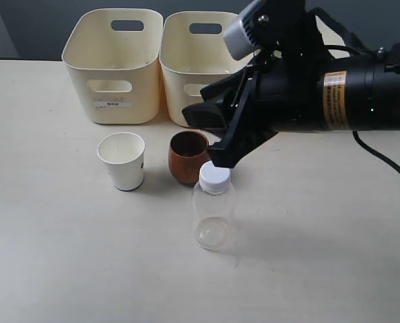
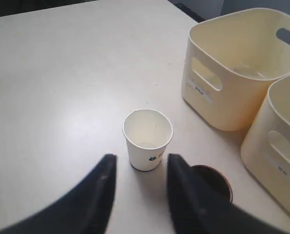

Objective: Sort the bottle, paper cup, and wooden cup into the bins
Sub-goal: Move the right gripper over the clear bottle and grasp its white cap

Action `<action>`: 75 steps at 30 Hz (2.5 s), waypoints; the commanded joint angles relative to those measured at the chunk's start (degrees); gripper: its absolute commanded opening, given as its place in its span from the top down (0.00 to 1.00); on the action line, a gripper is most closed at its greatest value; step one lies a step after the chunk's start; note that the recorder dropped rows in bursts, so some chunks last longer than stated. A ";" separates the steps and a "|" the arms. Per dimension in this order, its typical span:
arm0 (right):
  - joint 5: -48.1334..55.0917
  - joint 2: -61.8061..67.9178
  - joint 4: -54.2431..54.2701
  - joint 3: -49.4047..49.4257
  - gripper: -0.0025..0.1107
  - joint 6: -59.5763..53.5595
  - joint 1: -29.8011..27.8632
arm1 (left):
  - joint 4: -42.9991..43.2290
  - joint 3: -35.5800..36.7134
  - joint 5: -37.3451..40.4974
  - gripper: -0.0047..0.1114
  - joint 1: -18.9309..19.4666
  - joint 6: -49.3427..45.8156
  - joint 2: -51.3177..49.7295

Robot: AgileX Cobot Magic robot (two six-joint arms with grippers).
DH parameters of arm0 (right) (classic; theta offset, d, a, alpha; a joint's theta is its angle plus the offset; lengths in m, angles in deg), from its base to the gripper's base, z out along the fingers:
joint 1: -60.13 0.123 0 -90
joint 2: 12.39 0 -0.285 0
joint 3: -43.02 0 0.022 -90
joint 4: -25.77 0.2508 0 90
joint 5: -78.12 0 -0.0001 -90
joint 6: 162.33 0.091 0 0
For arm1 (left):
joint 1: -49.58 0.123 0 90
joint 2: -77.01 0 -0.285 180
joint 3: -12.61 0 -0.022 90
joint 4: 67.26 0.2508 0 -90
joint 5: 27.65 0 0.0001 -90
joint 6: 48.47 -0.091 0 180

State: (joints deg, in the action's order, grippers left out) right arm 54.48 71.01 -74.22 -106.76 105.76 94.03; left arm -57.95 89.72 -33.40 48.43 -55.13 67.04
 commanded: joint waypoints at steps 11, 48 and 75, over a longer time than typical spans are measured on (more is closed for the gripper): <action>-4.12 0.99 0.05 0.23 0.31 13.83 -0.29 | 0.02 0.10 -0.35 0.96 -0.08 0.13 0.13; 1.40 6.90 0.05 7.13 0.31 9.79 -0.18 | 0.02 0.10 -0.35 0.96 -0.08 0.13 0.13; 4.91 9.90 0.05 7.13 0.32 7.92 -0.18 | 0.02 0.10 -0.35 0.96 -0.08 0.13 0.13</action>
State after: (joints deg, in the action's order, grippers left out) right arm 57.95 80.88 -74.22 -99.86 114.15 94.03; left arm -57.95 89.72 -33.40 48.43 -55.13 67.04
